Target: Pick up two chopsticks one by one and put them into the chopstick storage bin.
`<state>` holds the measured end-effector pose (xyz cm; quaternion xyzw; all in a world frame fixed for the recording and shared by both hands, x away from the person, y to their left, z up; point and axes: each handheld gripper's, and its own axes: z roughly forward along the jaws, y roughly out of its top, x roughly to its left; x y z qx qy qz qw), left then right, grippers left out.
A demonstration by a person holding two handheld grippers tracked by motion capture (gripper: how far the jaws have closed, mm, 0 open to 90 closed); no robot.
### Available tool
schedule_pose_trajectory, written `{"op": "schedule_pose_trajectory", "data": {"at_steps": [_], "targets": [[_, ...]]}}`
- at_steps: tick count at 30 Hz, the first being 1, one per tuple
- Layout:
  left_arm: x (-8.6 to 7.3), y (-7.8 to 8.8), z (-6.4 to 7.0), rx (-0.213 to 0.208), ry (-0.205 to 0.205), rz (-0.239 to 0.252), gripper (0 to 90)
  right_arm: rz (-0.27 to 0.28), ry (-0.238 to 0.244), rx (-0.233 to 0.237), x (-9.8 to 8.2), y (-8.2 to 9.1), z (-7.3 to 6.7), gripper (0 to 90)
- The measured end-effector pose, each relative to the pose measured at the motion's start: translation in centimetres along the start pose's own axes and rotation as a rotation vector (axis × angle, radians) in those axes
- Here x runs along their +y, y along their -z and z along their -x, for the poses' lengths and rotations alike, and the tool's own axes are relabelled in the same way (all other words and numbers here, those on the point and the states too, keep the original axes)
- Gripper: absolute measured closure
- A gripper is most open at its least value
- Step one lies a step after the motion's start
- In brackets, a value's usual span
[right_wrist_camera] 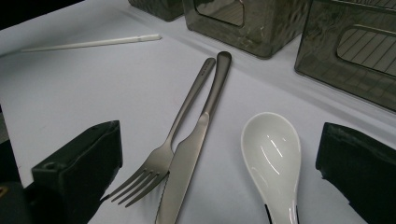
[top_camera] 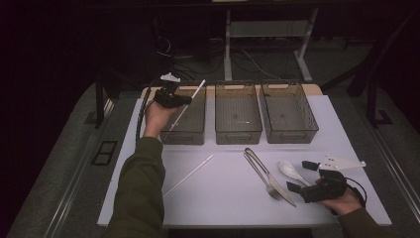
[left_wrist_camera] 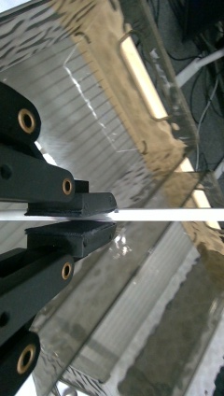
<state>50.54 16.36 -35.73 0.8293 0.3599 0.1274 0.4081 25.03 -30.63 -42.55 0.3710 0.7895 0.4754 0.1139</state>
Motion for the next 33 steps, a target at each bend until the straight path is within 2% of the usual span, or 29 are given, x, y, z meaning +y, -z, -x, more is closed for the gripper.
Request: {"op": "schedule_pose_trajectory", "data": {"at_steps": [1, 2, 6, 8, 12, 14, 16, 20, 25, 27, 31, 33], "targets": [[-0.2, -0.1, -0.1, 0.001, 0.002, -0.005, 84.2, 0.000, 0.000, 0.000, 0.0, 0.0, 0.0, 0.5], [-0.7, -0.3, -0.2, -0.003, 0.025, 0.001, 84.2, 0.000, 0.000, -0.001, 0.0, 0.0, 0.0, 0.5], [-1.1, -0.5, -0.5, 0.008, 0.038, -0.023, 84.1, -0.001, 0.003, -0.001, 0.0, 0.0, 0.0, 0.5], [-1.3, -0.6, -0.7, 0.011, 0.064, -0.017, 84.0, -0.001, 0.002, -0.001, 0.0, 0.0, 0.0, 0.5], [-1.2, -0.9, -0.7, 0.027, 0.049, -0.034, 83.9, -0.001, 0.003, -0.002, 0.0, 0.0, 0.0, 0.5], [-1.1, -1.3, -0.5, 0.057, 0.056, -0.054, 83.5, -0.001, 0.000, -0.003, 0.0, 0.0, 0.0, 0.5], [-1.1, -1.3, -0.5, 0.059, 0.055, -0.058, 83.2, -0.001, -0.002, -0.002, 0.0, 0.0, 0.0, 0.5], [-1.3, -2.0, -0.5, 0.096, 0.068, -0.090, 81.9, 0.001, 0.000, -0.002, 0.0, 0.0, 0.0, 0.5], [-1.3, -1.8, -0.4, 0.086, 0.063, -0.080, 79.7, 0.001, 0.000, -0.002, 0.0, 0.0, 0.0, 0.5], [-1.2, -1.7, -0.2, 0.084, 0.066, -0.076, 77.3, 0.000, 0.000, -0.002, 0.0, 0.0, 0.0, 0.5], [-0.8, -1.3, 0.2, 0.075, 0.045, -0.061, 72.0, 0.000, 0.001, -0.001, 0.0, 0.0, 0.0, 0.5], [-0.5, -0.7, 0.5, 0.072, 0.051, -0.047, 69.3, -0.001, 0.002, -0.002, 0.0, 0.0, 0.0, 0.5]]}}
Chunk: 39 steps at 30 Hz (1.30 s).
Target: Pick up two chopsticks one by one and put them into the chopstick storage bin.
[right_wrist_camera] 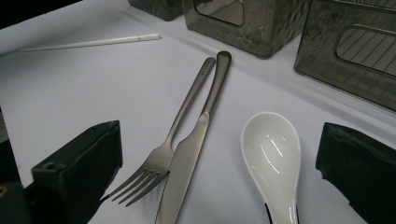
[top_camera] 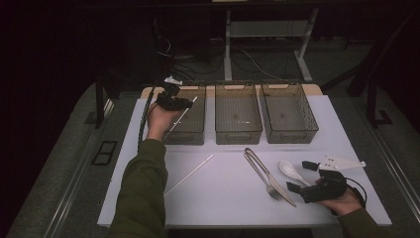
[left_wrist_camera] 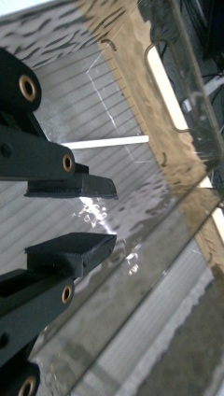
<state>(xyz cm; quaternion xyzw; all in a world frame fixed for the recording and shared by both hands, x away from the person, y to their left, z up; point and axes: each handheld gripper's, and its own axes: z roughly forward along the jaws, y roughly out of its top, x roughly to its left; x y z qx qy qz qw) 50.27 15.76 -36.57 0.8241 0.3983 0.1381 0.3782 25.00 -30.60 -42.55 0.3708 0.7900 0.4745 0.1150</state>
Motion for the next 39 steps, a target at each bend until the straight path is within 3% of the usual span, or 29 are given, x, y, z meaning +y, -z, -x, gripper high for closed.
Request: {"op": "schedule_pose_trajectory", "data": {"at_steps": [10, 20, 24, 39], "targets": [[0.3, 2.8, 1.3, -0.062, 0.023, 0.055, 56.7, -0.003, 0.005, 0.004, 0.0, -0.1, 0.0, 0.5], [-2.0, 4.5, 4.0, -0.110, -0.028, 0.089, 47.8, 0.013, 0.024, 0.013, -0.1, 0.0, 0.3, 0.5], [-3.2, 5.1, 5.2, -0.125, -0.053, 0.076, 43.3, 0.036, 0.020, 0.015, -0.3, 0.2, 0.5, 0.5], [-5.9, 6.8, 8.7, -0.162, -0.114, 0.113, 35.5, 0.035, 0.035, 0.020, 0.1, -1.1, 0.5, 0.5]]}}
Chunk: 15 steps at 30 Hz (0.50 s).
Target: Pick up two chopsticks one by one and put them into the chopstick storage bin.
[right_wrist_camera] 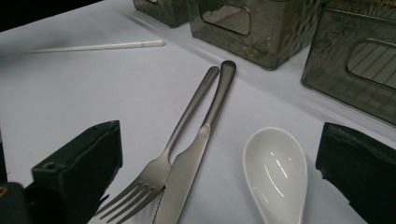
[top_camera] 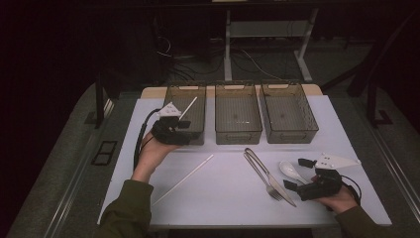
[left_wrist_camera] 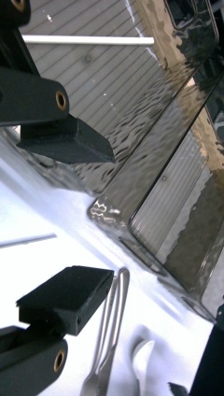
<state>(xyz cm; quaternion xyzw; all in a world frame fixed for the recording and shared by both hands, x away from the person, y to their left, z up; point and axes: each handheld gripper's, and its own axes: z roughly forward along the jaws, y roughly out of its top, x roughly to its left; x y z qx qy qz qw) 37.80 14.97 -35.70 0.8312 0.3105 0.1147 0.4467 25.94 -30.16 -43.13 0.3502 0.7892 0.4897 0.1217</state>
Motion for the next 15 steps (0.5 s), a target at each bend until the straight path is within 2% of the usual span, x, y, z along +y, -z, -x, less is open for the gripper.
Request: {"op": "schedule_pose_trajectory", "data": {"at_steps": [7, 9, 15], "targets": [[-1.9, 0.0, 1.6, -0.005, -0.011, 0.015, 32.2, 0.004, -0.010, -0.007, 0.0, 0.2, 0.0, 0.5], [-2.5, 0.0, 2.1, 0.003, -0.023, 0.014, 30.7, 0.001, -0.008, -0.006, 0.0, 0.3, 0.0, 0.5], [-4.1, 0.0, 3.3, 0.015, -0.021, 0.023, 28.1, 0.003, -0.007, -0.009, -0.1, 0.6, -0.1, 0.5]]}}
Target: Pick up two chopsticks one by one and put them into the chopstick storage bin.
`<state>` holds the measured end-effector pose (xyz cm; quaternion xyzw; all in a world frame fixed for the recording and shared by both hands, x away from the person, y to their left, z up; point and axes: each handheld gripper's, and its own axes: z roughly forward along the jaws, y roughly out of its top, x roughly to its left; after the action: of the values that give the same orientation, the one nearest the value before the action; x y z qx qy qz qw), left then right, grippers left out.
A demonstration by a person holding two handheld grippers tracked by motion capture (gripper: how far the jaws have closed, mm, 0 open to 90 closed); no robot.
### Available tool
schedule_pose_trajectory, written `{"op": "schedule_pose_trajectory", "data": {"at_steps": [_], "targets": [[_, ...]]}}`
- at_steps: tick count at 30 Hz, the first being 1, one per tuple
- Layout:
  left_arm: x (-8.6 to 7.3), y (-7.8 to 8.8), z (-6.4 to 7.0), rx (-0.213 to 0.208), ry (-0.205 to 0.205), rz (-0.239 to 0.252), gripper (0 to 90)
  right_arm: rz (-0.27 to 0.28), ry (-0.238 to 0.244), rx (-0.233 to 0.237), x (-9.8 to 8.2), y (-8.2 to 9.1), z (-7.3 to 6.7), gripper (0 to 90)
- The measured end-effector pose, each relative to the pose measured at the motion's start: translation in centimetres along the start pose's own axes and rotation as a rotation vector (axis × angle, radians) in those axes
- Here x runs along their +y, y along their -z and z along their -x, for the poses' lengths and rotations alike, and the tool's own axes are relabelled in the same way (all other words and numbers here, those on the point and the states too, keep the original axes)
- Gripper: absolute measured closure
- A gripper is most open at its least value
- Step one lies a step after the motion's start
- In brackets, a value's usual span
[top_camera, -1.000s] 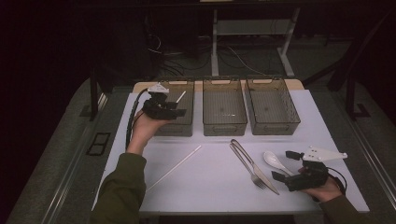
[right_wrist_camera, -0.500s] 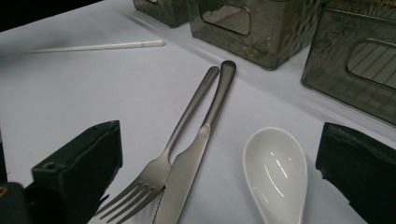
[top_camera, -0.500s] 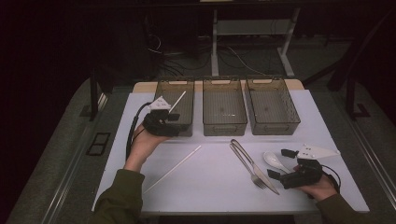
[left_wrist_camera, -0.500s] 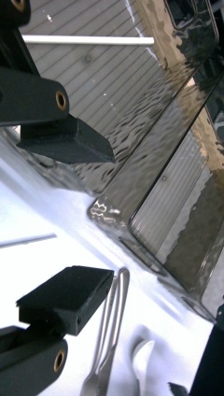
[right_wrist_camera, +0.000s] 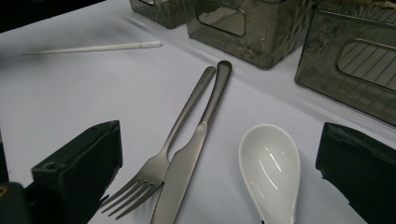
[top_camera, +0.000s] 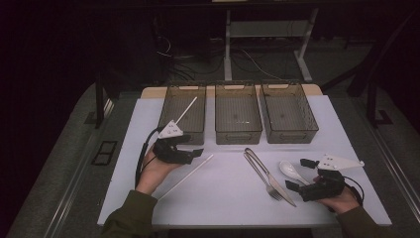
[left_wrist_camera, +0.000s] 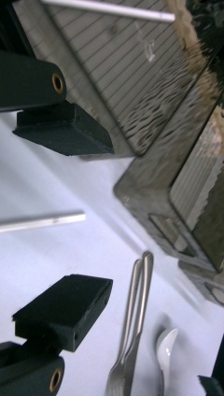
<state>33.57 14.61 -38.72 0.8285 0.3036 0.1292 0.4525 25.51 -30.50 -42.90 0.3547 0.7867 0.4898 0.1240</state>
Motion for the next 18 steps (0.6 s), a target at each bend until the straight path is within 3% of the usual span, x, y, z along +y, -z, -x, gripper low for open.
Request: {"op": "schedule_pose_trajectory", "data": {"at_steps": [11, 18], "targets": [[-3.2, 0.4, 2.0, -0.015, 0.000, -0.029, 28.0, 0.001, -0.001, -0.003, 0.0, 0.1, 0.0, 0.5], [-4.4, 0.2, 2.2, -0.025, 0.006, -0.058, 34.2, 0.003, -0.002, -0.008, 0.0, 0.2, 0.0, 0.5]]}}
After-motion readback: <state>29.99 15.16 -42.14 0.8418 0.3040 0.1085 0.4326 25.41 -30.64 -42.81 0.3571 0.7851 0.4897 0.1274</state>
